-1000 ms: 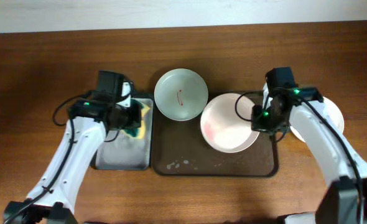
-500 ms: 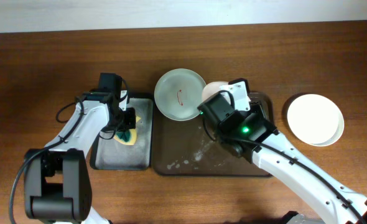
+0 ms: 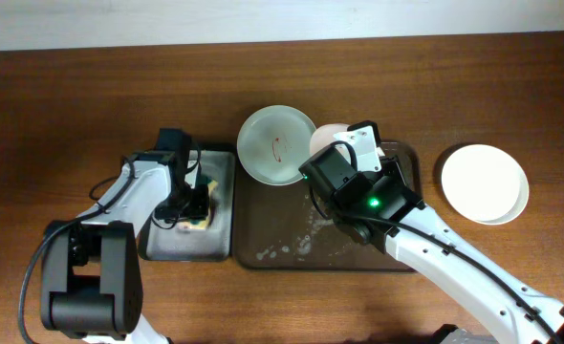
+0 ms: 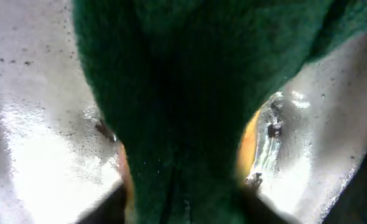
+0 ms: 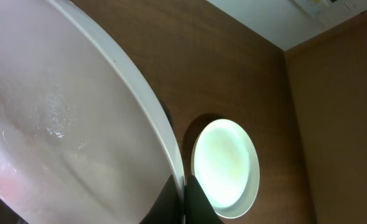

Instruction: Clean dirty plates on tray and stack at the side

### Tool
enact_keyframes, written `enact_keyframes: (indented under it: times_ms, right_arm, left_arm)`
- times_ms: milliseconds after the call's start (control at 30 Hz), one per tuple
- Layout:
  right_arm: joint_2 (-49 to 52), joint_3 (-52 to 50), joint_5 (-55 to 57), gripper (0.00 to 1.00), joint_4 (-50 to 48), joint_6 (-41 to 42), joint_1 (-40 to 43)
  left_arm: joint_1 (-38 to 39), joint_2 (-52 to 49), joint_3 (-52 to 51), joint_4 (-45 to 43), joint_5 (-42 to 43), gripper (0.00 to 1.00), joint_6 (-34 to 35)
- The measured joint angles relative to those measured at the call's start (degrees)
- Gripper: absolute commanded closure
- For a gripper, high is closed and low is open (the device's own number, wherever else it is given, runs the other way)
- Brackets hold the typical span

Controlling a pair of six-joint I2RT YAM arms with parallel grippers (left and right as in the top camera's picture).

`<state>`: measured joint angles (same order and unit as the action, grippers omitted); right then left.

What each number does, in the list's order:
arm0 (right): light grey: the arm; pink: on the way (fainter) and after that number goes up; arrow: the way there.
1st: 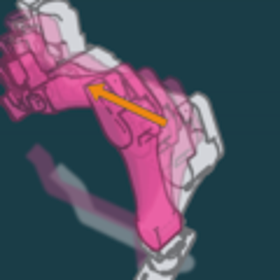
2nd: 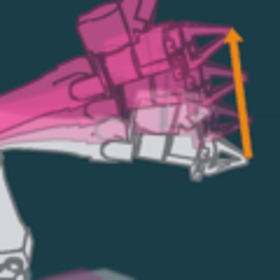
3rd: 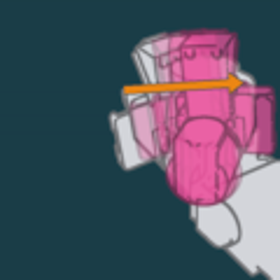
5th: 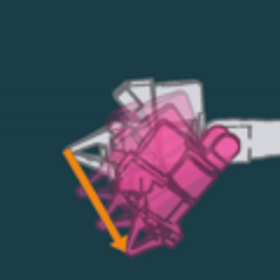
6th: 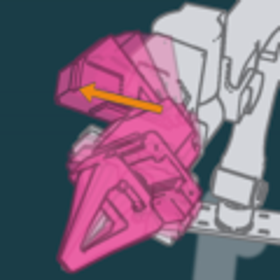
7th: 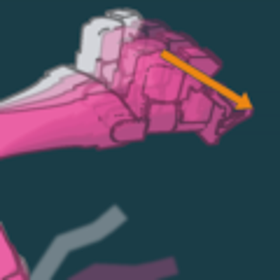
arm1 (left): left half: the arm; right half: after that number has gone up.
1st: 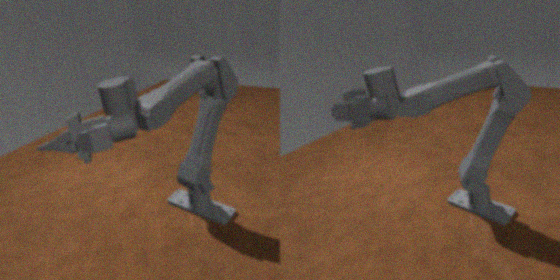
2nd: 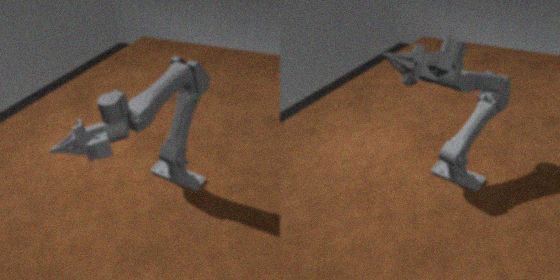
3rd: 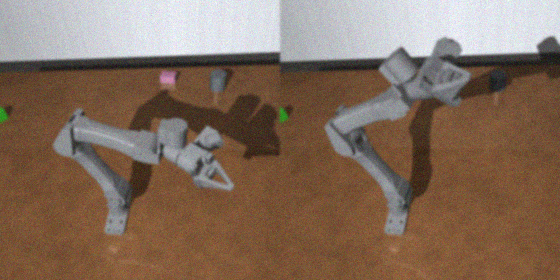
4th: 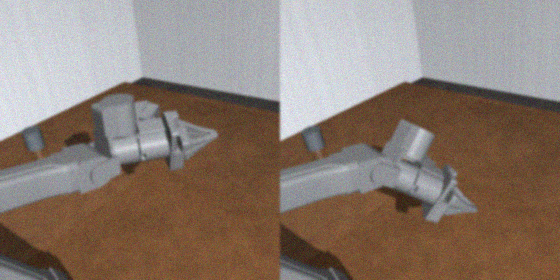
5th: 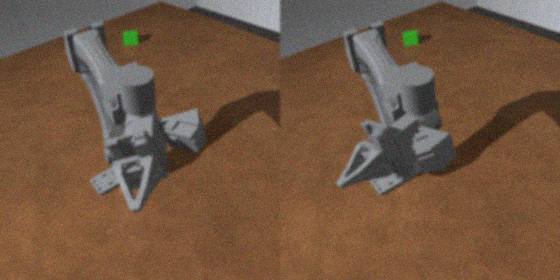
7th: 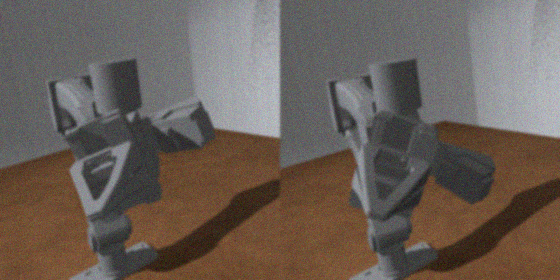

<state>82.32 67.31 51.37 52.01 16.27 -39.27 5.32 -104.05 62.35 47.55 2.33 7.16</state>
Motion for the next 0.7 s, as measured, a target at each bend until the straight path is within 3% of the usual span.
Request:
enact_keyframes:
  times_ms: [33, 267, 300, 333, 367, 700]
  right_arm:
    - [0.0, 0.0, -0.02, 0.96, 0.0, 0.02, 0.0]
    - [0.0, 0.0, -0.04, 0.96, 0.0, 0.0, 0.0]
    - [0.0, 0.0, -0.09, 0.96, 0.0, 0.0, 0.0]
    - [0.0, 0.0, -0.2, 0.96, 0.02, -0.02, 0.0]
    - [0.0, 0.0, -0.22, 0.96, -0.02, 0.0, 0.0]
    - [0.0, 0.0, -0.9, 0.96, 0.02, 0.04, 0.0]
  left_arm:
    - [0.0, 0.0, -0.02, 0.0, 0.09, 1.0, -0.02]
    - [0.0, 0.0, 0.0, 0.2, 0.24, 0.98, -0.07]
    - [0.0, 0.0, 0.15, 0.87, 0.24, 0.57, -0.04]
    - [0.0, 0.0, 0.17, 1.18, 0.24, 0.3, -0.07]
    - [0.0, -0.02, 1.31, 3.23, 0.2, 0.12, 0.11]
    - [0.0, -0.11, 4.48, -8.72, 0.22, 0.12, 0.13]
